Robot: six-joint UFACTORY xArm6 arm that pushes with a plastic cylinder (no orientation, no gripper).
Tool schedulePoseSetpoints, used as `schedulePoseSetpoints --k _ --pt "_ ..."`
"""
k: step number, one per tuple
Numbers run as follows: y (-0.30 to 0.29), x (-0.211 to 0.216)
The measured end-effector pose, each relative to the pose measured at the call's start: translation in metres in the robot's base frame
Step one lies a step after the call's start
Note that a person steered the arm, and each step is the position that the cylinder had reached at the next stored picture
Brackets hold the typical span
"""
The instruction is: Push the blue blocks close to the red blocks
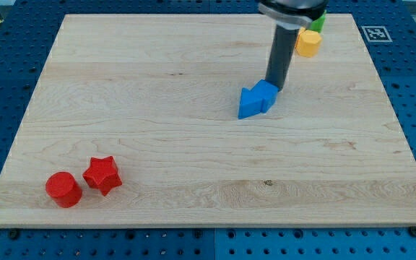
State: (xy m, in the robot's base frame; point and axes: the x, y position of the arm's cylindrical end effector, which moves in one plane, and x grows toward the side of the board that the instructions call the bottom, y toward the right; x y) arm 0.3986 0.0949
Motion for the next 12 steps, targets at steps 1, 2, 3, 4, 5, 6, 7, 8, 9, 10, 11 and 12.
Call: schedulePoseSetpoints --k 1,2,3,4,5,6,7,8,9,10,11,12 --pt "-0.019 0.012" --pt "-0.02 0.037" --pt "-0.02 0.058" --pt "-0.02 0.064" --pt "-0.02 0.069" --pt "-0.029 0.069" --pt "-0.046 0.069" --pt "-0.064 0.071" --pt "-0.078 0.087" --pt "-0.089 0.116" --pt "-0.105 0.135" --pt "-0.125 0.136"
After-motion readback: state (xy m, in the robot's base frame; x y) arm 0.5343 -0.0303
